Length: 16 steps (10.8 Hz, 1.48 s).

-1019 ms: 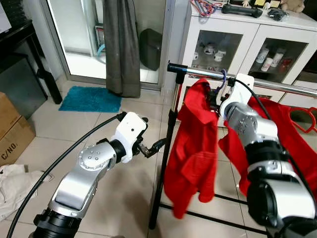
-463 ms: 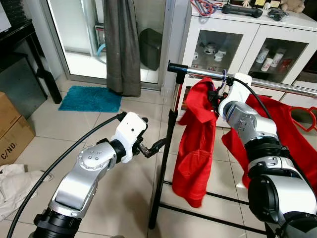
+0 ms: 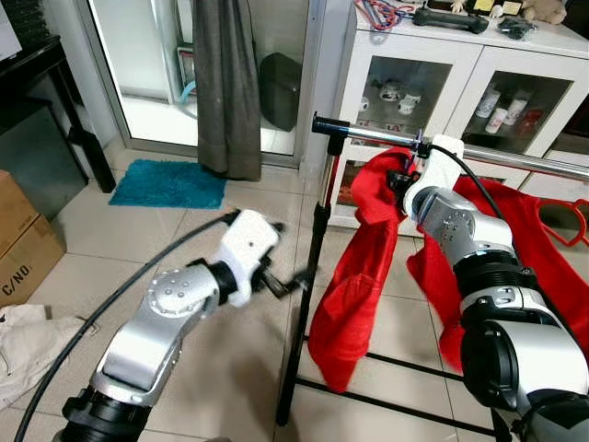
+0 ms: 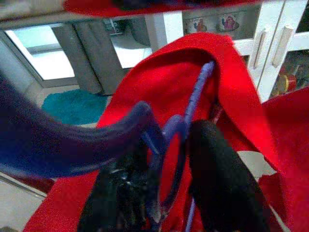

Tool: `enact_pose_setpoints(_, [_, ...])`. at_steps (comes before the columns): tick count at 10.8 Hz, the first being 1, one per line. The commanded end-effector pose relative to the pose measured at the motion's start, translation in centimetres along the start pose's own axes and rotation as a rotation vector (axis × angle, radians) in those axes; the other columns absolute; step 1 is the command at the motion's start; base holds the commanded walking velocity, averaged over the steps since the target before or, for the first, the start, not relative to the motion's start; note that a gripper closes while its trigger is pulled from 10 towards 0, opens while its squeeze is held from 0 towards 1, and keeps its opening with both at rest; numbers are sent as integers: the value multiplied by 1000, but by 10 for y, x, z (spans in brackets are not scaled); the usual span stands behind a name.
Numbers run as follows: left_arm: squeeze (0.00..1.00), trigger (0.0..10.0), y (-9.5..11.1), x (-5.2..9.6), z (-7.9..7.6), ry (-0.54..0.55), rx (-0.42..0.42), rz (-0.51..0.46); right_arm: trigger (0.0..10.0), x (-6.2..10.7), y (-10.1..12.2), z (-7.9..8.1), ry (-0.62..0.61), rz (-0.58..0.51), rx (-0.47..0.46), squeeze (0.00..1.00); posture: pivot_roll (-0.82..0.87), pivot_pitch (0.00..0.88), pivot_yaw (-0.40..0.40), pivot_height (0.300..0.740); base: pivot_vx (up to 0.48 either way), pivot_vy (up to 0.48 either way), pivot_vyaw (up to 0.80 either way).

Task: Hang hanger

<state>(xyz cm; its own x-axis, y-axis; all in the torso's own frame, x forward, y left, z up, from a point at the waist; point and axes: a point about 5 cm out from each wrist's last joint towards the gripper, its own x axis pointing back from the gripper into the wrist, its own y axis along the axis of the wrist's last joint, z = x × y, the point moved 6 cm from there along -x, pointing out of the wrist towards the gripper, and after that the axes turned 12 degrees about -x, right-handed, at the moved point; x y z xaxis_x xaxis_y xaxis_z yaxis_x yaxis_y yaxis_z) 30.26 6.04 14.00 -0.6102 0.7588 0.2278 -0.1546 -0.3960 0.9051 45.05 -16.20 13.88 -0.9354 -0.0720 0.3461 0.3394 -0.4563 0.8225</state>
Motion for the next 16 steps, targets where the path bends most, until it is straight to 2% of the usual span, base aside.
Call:
enact_pose_setpoints(1, [0,10000,4,0,-4,-25,0,-10,0,0,9,-2,-7,-15,-4,0,89,0,-79,740,0,0,0])
enact_pose_setpoints(6, [0,10000,1,-1,0,-10,-5,5,0,2,14,-6,-8,-34,5,0,83,0,-72,740,0,0,0])
enact_pose_setpoints(7, [0,10000,-1,0,4,11,-14,17,0,5,21,-3,24,-68,80,0,85,0,-72,740,0,0,0])
enact_pose_setpoints(9, [0,10000,-7,3,20,121,-32,43,0,18,24,0,118,-101,249,0,84,0,-73,740,0,0,0])
enact_pose_setpoints(11, [0,10000,-8,4,28,192,-25,38,0,29,26,2,172,-122,271,0,84,0,-75,740,0,0,0])
enact_pose_setpoints(13, [0,10000,-22,4,42,381,23,73,0,59,33,5,268,-209,449,0,74,0,-78,740,0,0,0])
enact_pose_setpoints(14, [0,10000,-26,4,42,412,55,73,0,69,26,6,306,-193,501,0,69,0,-80,740,0,0,0])
enact_pose_setpoints(15, [0,10000,-27,4,41,421,72,73,3451,72,17,-2,290,-166,505,0,67,0,-82,740,-274,0,0])
enact_pose_setpoints(16, [0,10000,-30,3,40,431,78,78,10000,74,2,-20,227,-132,518,0,64,0,-82,740,-292,0,0])
